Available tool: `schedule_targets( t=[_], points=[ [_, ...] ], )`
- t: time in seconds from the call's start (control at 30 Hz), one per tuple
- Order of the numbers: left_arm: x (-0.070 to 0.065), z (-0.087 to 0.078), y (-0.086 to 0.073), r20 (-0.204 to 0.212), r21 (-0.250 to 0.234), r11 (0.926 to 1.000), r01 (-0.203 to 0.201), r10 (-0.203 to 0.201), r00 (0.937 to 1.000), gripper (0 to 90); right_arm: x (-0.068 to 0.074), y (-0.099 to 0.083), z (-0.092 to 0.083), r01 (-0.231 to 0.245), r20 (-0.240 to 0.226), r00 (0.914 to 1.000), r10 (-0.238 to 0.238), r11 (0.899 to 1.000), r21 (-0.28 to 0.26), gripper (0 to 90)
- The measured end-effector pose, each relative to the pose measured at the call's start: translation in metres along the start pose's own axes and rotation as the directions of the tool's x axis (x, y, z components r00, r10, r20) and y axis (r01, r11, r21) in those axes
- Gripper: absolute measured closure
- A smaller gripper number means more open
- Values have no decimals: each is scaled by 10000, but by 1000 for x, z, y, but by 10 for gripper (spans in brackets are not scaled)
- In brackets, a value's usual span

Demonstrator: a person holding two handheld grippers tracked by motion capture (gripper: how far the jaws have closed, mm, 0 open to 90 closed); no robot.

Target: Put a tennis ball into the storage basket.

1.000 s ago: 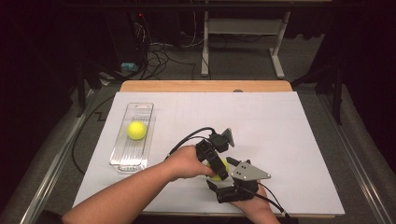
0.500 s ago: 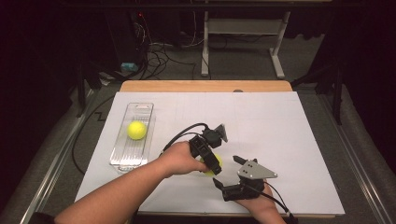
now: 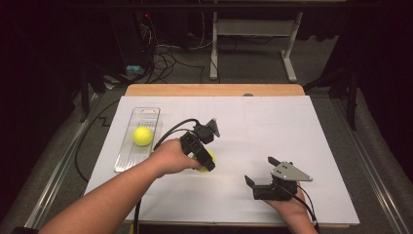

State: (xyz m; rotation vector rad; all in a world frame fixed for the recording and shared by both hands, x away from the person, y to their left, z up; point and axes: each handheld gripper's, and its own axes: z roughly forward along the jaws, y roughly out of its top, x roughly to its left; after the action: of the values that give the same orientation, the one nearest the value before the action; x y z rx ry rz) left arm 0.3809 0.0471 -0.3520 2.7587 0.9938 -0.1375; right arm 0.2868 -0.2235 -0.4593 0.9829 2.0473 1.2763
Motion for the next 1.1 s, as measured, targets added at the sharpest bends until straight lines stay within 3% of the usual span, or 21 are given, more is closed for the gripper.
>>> schedule_targets(
  t=[0.23,0.53,0.83,1.1],
  points=[
    [26,-21,-19,-386,-204,9978,632,-639,9972,270,-28,-10,-16,-279,859,9959,284,9996,-69,0],
    [60,-49,-52,-800,-537,9873,1494,-1534,9849,270,-55,-22,-40,-595,1615,9850,604,9982,-107,0],
    [95,-65,-87,-1257,-549,9678,2459,-2510,9598,270,-65,-29,-51,-675,1893,9796,681,9977,-97,0],
    [115,-72,-109,-1441,-483,9511,3051,-3088,9401,270,-67,-32,-58,-644,1958,9785,648,9979,-84,0]
  ],
)
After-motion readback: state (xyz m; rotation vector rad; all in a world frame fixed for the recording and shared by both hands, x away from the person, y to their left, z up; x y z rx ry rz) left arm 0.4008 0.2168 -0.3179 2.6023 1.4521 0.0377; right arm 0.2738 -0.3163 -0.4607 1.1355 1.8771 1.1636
